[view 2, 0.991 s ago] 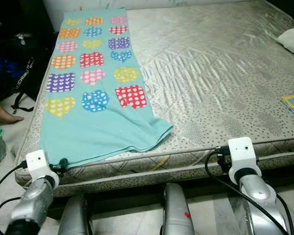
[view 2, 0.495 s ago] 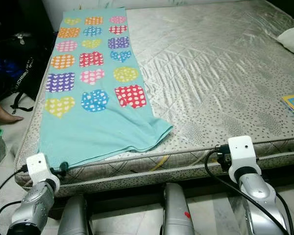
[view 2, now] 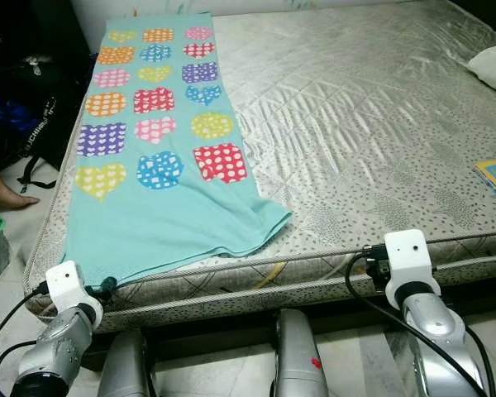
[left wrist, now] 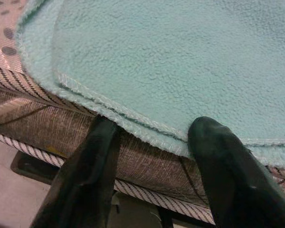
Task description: Clean up the room
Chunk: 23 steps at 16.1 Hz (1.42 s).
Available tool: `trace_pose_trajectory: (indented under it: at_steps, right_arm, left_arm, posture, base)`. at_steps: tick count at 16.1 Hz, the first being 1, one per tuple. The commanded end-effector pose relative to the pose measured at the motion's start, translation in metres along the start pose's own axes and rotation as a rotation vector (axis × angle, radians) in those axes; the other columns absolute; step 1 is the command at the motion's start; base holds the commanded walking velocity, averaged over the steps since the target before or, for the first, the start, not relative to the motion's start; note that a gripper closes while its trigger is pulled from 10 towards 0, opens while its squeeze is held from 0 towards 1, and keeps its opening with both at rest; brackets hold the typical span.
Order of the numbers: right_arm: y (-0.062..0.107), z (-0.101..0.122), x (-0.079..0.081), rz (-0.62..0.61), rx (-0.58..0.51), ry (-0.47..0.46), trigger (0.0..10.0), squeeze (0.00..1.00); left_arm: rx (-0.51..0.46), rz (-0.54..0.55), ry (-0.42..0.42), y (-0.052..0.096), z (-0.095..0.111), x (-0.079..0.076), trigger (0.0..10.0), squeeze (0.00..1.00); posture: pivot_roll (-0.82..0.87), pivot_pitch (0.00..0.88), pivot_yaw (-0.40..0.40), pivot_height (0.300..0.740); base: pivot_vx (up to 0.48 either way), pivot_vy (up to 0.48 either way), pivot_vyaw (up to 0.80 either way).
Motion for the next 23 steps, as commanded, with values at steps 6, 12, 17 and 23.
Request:
trace_pose_trajectory:
  at_steps: [6,12,17,23]
  right_arm:
    - [0.001,-0.002,0.001,0.0,0.0,-0.004,10.0,0.0]
    - [0.0,-0.001,-0.001,-0.005,-0.005,-0.008,10.0,0.0]
    - [-0.001,-0.001,-0.004,-0.011,-0.006,-0.006,10.0,0.0]
    - [-0.002,-0.002,-0.003,-0.007,-0.006,-0.005,10.0,0.0]
  left_arm:
    - [0.024,0.001,-0.001,0.001,-0.003,0.003,0.0,0.0]
    - [0.027,0.014,-0.005,0.006,0.0,0.013,0.0,0.0]
    - [0.024,0.02,0.012,0.024,0.002,0.022,0.0,0.0]
    - [0.032,0.024,-0.008,0.028,0.004,0.022,0.0,0.0]
  posture:
    - [-0.2,0.075,0.032,0.56]
    - [-0.2,0.071,0.033,0.56]
    - [-0.19,0.073,0.035,0.56]
    - [-0.19,0.074,0.032,0.56]
  base:
    - [0.0,0.0,0.0]
    - [0.0,0.0,0.0]
    - [0.0,0.0,0.0]
    - [0.0,0.0,0.0]
Point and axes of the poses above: a point about 5 cm out from each wrist's last joint towards the gripper, its own y axis pointing back from the gripper into the wrist, its own z axis along the axis of the wrist's last joint, x = y × z, the point moved 3 cm from there along -y, pointing out of the wrist towards the gripper, and after that the axes turned 6 degrees about -y, right-handed, at the moved point
